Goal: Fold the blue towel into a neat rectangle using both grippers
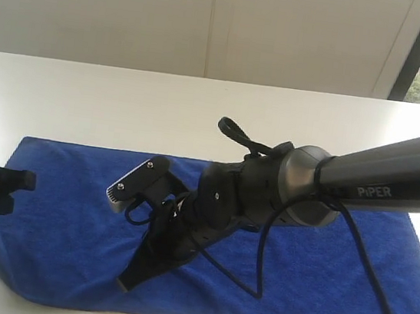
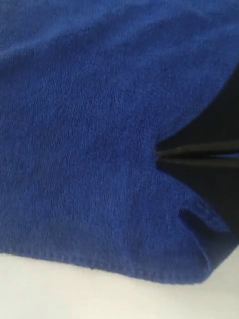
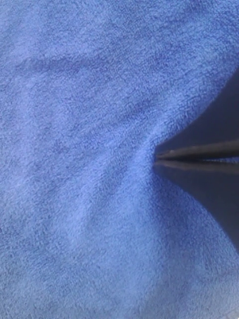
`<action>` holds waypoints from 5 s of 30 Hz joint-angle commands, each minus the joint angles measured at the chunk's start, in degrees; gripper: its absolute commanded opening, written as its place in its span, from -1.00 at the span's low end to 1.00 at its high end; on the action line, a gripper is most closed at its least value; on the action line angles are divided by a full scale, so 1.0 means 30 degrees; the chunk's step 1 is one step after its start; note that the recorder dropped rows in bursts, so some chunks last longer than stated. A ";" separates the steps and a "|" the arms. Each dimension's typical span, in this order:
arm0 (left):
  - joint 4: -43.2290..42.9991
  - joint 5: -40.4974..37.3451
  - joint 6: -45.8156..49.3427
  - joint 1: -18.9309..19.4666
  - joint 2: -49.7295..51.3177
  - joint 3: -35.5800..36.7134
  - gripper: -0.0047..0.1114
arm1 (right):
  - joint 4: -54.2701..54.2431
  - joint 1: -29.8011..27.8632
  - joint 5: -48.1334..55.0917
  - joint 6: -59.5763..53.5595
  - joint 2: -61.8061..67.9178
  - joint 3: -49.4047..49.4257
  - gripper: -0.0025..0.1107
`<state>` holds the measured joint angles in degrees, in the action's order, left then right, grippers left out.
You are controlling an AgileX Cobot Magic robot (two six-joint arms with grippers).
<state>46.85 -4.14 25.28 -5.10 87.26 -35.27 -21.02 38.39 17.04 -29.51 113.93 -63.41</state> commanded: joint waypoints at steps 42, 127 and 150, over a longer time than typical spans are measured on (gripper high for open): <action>0.1242 -0.1321 0.0510 0.1137 -0.0299 0.1176 -0.06 | 0.0075 -0.0074 0.1295 -0.0079 0.0590 0.0217 -0.96; -0.5574 -0.2419 -0.2096 0.2613 -0.3757 0.4513 -0.92 | 0.0039 -0.0074 0.1846 -0.0079 0.0590 0.0217 -0.96; -0.7224 -0.3571 -0.2050 0.2613 -0.3757 0.4037 0.08 | 0.0039 -0.0074 0.1966 -0.0079 0.0590 0.0217 -0.96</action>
<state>25.11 -12.98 19.44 2.54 76.39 -22.36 -21.69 38.35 18.26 -29.51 114.18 -63.75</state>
